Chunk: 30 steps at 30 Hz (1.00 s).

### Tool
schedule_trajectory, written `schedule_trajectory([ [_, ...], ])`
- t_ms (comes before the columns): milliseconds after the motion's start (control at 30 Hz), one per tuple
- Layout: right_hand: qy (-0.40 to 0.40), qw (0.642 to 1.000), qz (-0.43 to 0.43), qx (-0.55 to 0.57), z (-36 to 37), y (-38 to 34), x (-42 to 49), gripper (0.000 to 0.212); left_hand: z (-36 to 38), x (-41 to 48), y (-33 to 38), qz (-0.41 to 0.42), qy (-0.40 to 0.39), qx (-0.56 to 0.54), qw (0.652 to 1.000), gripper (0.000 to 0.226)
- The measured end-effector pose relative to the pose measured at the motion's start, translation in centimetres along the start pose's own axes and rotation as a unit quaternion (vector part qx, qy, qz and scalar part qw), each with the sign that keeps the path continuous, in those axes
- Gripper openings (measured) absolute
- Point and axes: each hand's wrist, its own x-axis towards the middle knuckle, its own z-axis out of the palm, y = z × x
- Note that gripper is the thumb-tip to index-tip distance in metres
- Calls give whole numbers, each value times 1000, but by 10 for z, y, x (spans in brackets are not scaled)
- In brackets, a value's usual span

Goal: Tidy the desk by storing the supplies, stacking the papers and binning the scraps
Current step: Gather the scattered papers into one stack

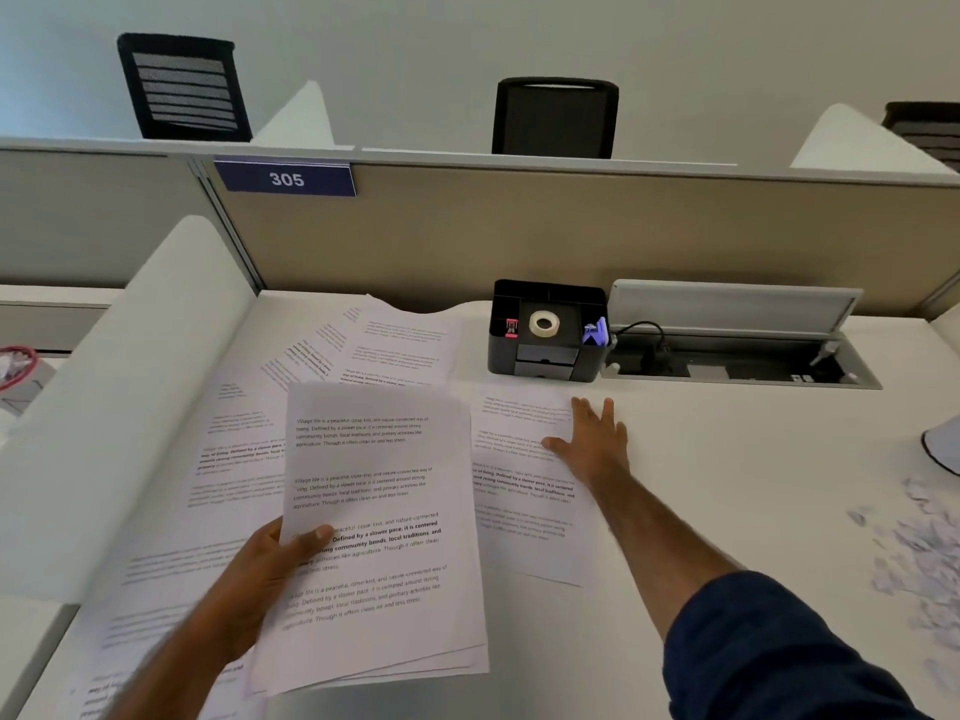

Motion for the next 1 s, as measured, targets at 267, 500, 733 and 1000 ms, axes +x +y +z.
schedule_trajectory([
  [267, 91, 959, 106, 245, -3, -3, -33, 38, 11, 7, 3, 7, -1, 4, 1000, 38],
  [500, 66, 888, 114, 441, -82, 25, -80, 16, 18, 13, 9, 6, -10, 0, 1000, 36],
  [733, -40, 791, -14, 611, -185, 15, -121, 41, 41, 11, 12, 8, -41, 23, 999, 33],
  [1000, -62, 847, -41, 526, -132, -41, -112, 36, 72, 3, 21, 28, -70, 38, 996, 37],
])
